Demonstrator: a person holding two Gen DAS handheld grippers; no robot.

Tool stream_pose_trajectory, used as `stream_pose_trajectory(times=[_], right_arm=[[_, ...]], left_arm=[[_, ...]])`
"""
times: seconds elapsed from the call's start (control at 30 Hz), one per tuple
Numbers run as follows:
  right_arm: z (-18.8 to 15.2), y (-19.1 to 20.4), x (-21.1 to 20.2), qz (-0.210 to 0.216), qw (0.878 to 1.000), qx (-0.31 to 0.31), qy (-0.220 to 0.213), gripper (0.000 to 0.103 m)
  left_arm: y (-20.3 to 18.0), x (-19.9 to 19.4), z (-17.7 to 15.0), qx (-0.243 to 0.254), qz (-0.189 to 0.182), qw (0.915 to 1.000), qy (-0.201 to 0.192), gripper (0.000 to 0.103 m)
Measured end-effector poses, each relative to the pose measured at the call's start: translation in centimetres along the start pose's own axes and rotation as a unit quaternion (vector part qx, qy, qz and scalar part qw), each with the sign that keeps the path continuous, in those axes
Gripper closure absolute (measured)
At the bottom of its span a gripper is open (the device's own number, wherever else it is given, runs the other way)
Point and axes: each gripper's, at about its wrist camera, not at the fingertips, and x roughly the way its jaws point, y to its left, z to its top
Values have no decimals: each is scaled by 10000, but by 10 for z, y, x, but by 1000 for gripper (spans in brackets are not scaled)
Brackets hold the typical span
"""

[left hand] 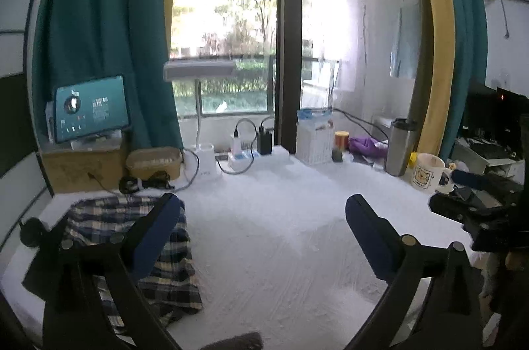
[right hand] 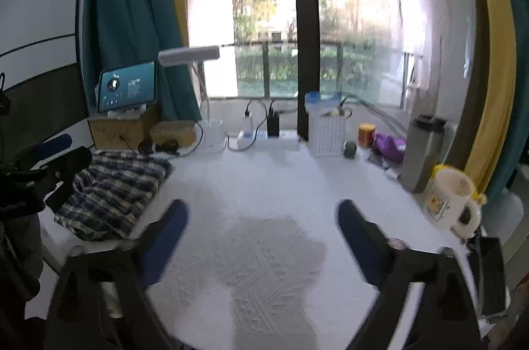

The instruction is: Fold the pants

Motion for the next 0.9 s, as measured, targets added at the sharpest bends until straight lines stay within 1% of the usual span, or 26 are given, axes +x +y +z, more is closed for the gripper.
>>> stream_pose_trajectory(times=[0.1,0.2,0.5,0.67,0.9], right_arm=[[5,4,-11,-33,9999,-31,-131,0],[8,5,-19,-32,9997,-22,-251,0],[12,15,-19,48,9996,35,-284,0],[14,16,-14,59,9996,85,-257,0],[14,20,-10,85,9998,25,-192,0]], left_arm=[[0,-13,3,124,151,9994,-284,2],[6,-19,5,103,202,9989,-409,1],[22,-16,-2,10,393,9987,-320,1],[25,-16,-5,23,416,9986,-325,1],[31,-17,-5,-95,373,9988,-297,1]])
